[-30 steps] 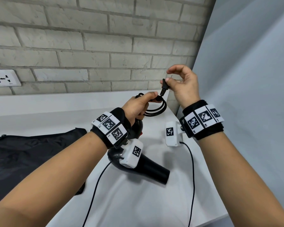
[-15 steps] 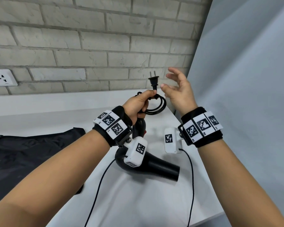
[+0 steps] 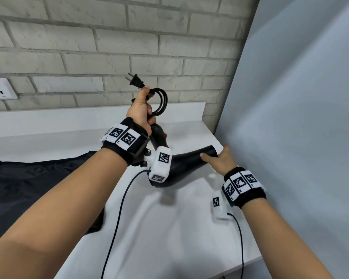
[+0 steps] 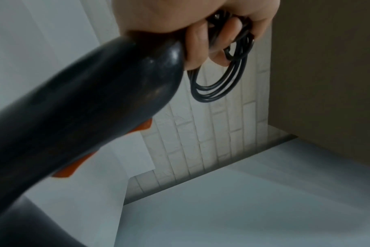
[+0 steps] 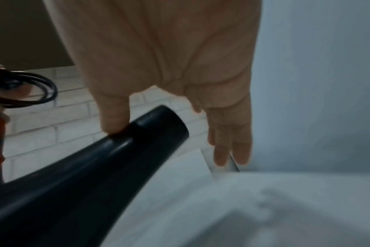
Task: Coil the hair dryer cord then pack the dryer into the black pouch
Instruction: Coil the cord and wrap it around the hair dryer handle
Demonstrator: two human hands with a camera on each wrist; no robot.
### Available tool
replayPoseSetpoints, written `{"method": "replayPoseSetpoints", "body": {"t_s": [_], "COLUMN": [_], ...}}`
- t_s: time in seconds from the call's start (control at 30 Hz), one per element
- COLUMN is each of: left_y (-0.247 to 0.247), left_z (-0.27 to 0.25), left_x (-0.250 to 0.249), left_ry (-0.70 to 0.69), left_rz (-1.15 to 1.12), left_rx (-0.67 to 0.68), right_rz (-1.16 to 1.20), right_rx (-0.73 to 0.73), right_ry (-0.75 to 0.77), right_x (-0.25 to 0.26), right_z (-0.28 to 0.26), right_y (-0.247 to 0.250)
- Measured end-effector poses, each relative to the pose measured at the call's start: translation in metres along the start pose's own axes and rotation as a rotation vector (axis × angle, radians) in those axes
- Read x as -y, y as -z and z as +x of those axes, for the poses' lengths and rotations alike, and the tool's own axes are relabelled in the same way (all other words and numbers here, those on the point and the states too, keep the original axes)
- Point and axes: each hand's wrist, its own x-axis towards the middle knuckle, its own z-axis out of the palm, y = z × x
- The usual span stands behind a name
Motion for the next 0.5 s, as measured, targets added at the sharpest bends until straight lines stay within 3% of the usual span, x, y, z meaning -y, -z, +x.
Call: {"method": "replayPoseSetpoints", "body": {"t_s": [0.07, 0.2, 0.33, 0.5], "left_y": [0.004, 0.011, 0.022, 0.040], "left_z": [0.004, 0.009, 0.012, 0.011], "left_x": [0.000, 0.004, 0.010, 0.024], "left_ry": [0.018, 0.034, 0.141, 0.248], "left_rz": [-0.047, -0.180, -0.225, -0.178], "left_rx": [-0.039, -0.062, -0.092, -0.045], "right_rz": [0.191, 0.398, 0.570, 0.480], "right_rx": [-0.007, 0.327, 0.179, 0.006], "right_ry": [-0.110, -0.170, -0.062, 0.016], "right_x": [-0.006, -0.001, 0.005, 0.001], "right_z": [0.003, -0.007, -0.010, -0.006], "right_y": [-0.007, -0.022, -0.035, -0.028]}}
